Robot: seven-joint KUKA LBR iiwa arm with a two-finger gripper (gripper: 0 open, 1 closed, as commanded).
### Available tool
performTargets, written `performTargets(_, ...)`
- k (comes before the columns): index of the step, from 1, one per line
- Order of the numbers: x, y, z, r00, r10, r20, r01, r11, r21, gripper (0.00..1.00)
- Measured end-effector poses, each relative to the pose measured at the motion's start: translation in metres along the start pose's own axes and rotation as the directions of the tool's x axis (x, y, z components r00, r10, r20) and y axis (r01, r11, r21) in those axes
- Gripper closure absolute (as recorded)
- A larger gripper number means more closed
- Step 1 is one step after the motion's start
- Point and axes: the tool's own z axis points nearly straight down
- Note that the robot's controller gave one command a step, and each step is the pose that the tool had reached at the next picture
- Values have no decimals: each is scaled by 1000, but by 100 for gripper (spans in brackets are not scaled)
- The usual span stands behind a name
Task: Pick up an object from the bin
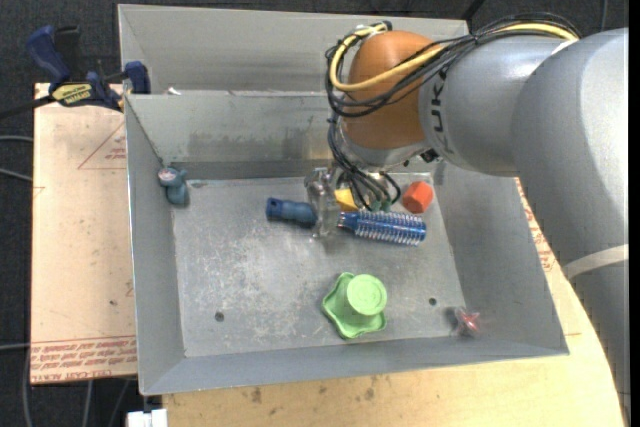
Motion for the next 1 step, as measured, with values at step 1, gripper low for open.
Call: performTargets(1, 41, 11, -124, 1000, -24, 2, 24, 1000, 3, 100)
